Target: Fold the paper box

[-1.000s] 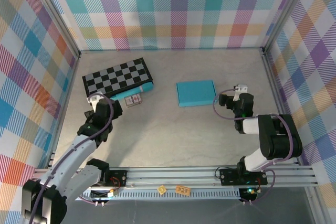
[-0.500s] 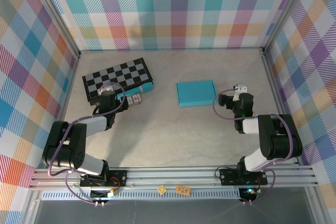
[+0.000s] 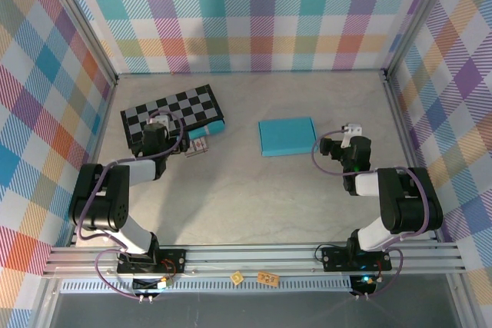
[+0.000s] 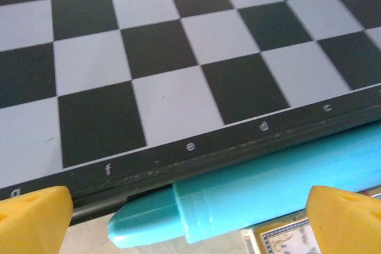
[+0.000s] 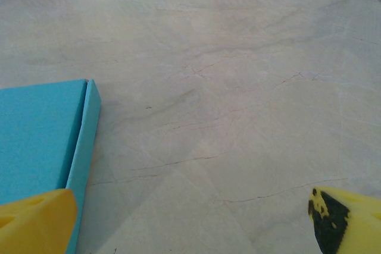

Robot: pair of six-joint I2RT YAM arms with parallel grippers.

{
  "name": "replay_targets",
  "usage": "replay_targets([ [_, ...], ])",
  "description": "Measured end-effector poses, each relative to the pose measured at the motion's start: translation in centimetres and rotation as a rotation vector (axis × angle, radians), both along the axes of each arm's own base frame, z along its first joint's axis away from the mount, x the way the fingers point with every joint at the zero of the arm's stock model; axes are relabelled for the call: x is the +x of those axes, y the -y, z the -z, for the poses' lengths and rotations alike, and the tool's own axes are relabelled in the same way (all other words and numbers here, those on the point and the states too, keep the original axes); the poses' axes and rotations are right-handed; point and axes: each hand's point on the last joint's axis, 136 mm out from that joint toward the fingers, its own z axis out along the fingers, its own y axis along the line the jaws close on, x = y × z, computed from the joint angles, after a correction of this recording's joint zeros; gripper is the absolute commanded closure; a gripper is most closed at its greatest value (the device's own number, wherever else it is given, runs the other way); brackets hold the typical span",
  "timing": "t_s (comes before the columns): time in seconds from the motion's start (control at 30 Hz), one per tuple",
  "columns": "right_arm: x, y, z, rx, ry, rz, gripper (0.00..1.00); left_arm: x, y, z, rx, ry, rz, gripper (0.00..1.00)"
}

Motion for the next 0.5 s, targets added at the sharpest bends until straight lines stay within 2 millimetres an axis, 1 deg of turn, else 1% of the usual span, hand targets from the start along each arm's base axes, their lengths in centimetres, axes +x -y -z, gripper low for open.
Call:
replay_targets([
  [0.07, 0.0, 0.0, 0.0, 0.000, 0.000, 0.000, 0.01, -0.4, 0.2, 0.1, -0.007, 0.022, 0.015, 0.00],
  [0.13, 0.0, 0.0, 0.0, 0.001, 0.000, -0.001, 0.01, -1.3, 0.4, 0.7, -0.010, 0.048, 0.026, 0.00],
  [0.27, 0.0, 0.0, 0.0, 0.001, 0.000, -0.002, 0.01, -4.3, 0.3, 2.8, -0.010, 0.076, 0.031, 0.00],
  [0.3, 0.0, -0.1, 0.0, 0.001, 0.000, -0.003, 0.01, -4.8, 0.2, 3.0, -0.010, 0.082, 0.031, 0.00],
  [0.33, 0.0, 0.0, 0.0, 0.001, 0.000, -0.002, 0.01, -5.1, 0.2, 3.0, -0.010, 0.091, 0.032, 0.00],
  [0.4, 0.0, 0.0, 0.0, 0.001, 0.000, -0.002, 0.01, -4.9, 0.3, 2.3, -0.012, 0.128, 0.035, 0.00],
  [0.5, 0.0, 0.0, 0.0, 0.001, 0.000, -0.002, 0.01, -3.6, 0.3, 1.0, -0.010, 0.159, 0.034, 0.00],
])
